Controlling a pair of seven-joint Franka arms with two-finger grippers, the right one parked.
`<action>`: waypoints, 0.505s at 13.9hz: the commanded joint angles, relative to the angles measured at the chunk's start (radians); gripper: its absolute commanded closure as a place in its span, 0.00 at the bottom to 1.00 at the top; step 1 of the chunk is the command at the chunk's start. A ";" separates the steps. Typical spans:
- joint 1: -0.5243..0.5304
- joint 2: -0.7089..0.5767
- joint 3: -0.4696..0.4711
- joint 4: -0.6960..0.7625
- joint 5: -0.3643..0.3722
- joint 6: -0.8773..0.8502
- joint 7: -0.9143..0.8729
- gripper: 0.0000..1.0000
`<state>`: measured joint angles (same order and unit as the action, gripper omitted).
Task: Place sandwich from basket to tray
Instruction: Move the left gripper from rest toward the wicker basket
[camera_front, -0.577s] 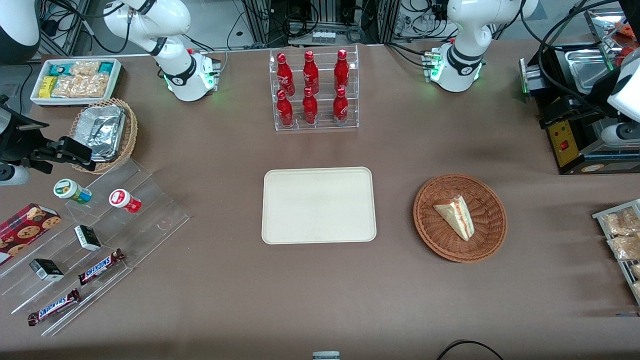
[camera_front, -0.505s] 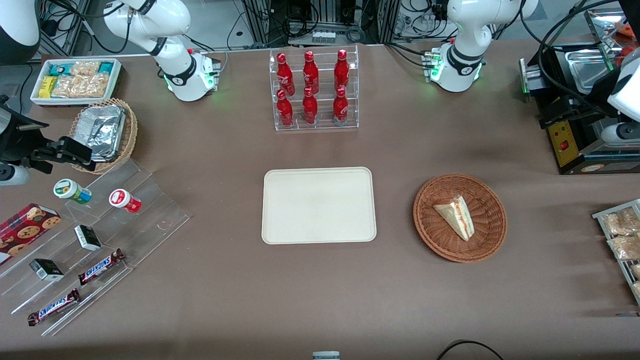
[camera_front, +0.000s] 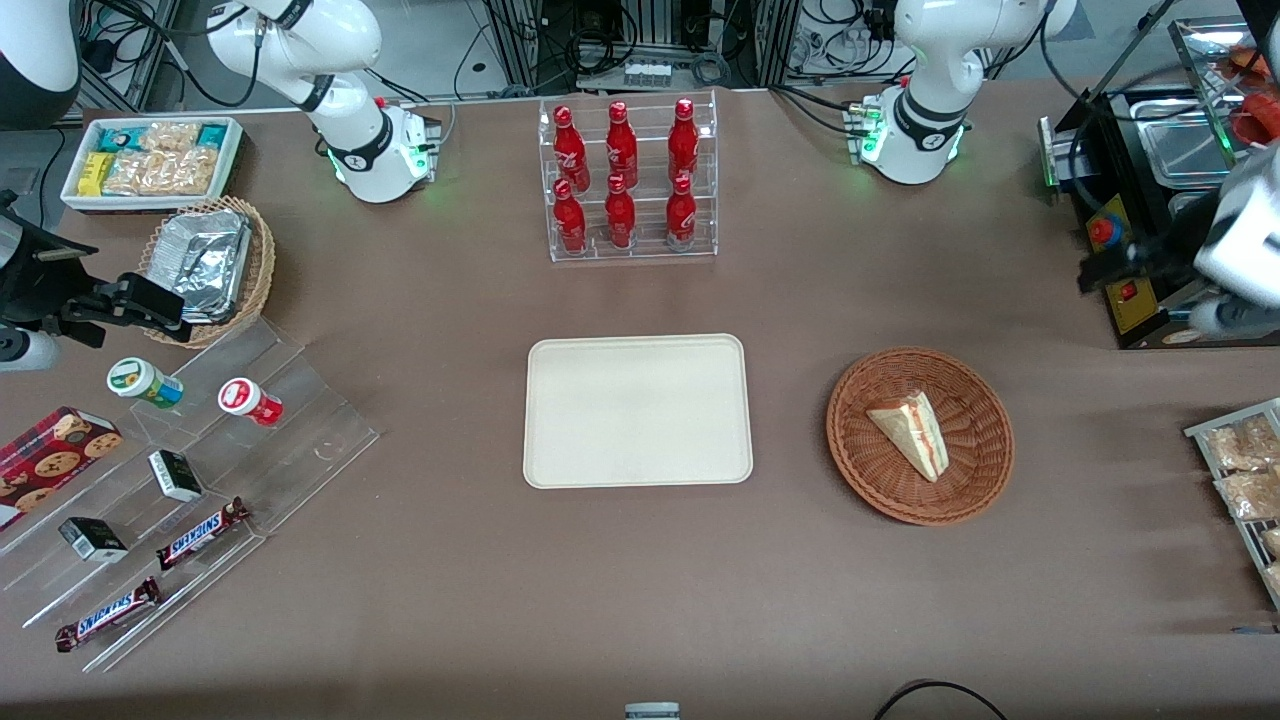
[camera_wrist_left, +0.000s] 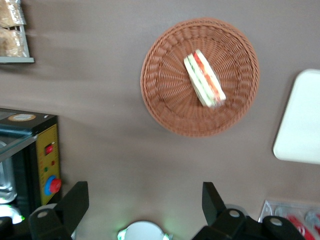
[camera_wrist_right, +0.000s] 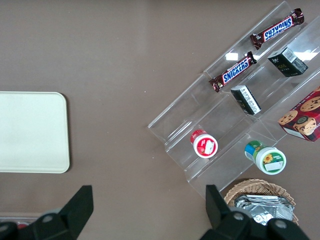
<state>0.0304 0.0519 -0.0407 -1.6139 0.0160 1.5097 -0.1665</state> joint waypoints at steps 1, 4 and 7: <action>-0.001 0.005 -0.015 -0.125 0.013 0.154 -0.126 0.00; -0.056 0.040 -0.015 -0.254 0.013 0.363 -0.391 0.00; -0.110 0.081 -0.015 -0.342 0.015 0.544 -0.553 0.00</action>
<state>-0.0471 0.1277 -0.0573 -1.9015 0.0161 1.9675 -0.6206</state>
